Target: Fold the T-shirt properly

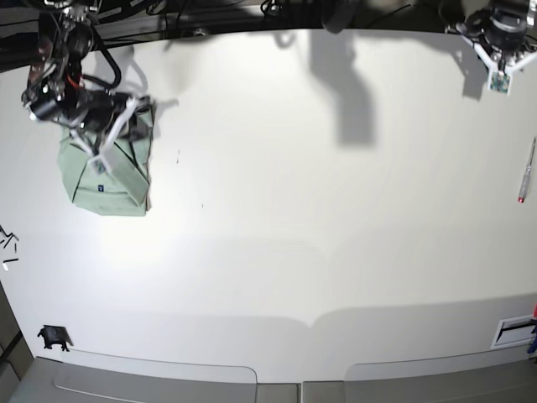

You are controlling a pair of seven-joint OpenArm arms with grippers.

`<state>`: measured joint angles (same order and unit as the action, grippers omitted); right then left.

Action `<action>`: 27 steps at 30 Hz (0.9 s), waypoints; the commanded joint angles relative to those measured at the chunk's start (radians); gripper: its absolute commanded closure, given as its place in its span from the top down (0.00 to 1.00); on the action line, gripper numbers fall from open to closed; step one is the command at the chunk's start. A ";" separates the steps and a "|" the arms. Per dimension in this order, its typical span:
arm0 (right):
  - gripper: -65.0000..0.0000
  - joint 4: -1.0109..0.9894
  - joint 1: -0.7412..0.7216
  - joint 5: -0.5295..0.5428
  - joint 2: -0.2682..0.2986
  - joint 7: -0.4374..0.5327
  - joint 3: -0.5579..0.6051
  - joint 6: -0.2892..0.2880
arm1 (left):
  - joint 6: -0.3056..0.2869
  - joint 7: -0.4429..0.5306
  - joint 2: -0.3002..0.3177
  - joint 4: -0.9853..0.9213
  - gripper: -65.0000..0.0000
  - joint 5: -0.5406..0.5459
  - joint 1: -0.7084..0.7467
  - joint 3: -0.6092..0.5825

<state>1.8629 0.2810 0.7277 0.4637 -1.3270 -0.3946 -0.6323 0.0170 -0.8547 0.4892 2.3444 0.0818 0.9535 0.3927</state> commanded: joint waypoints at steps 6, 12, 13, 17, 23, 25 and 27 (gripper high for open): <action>0.00 0.072 0.208 0.075 0.035 -0.032 -0.005 -0.029 | 0.005 0.006 -0.010 0.012 0.00 -0.001 0.204 0.008; 0.00 0.076 0.389 0.197 0.073 -0.069 -0.005 -0.023 | 0.005 -0.028 -0.010 0.009 0.00 0.110 0.355 0.007; 0.00 0.076 0.420 0.220 0.082 -0.069 -0.005 -0.023 | 0.005 -0.036 -0.010 0.001 0.00 0.139 0.355 0.006; 0.00 0.076 0.533 0.354 0.099 -0.069 -0.005 -0.024 | 0.002 -0.044 -0.010 -0.071 0.00 0.266 0.355 0.006; 0.00 0.076 0.691 0.466 0.099 -0.069 -0.003 -0.051 | -0.124 0.060 -0.013 -0.320 0.00 0.488 0.355 0.004; 0.00 0.076 0.734 0.465 0.099 -0.069 0.001 -0.066 | -0.195 0.116 -0.012 -0.419 0.00 0.552 0.355 0.002; 0.00 0.070 0.762 0.465 0.098 -0.069 0.013 -0.066 | -0.265 0.153 -0.013 -0.521 0.00 0.595 0.355 -0.009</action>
<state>1.9240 1.0332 1.1751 0.5514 -1.3987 -0.3763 -0.6895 -0.2501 -0.6933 0.4736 1.8126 0.6754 1.2877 0.3794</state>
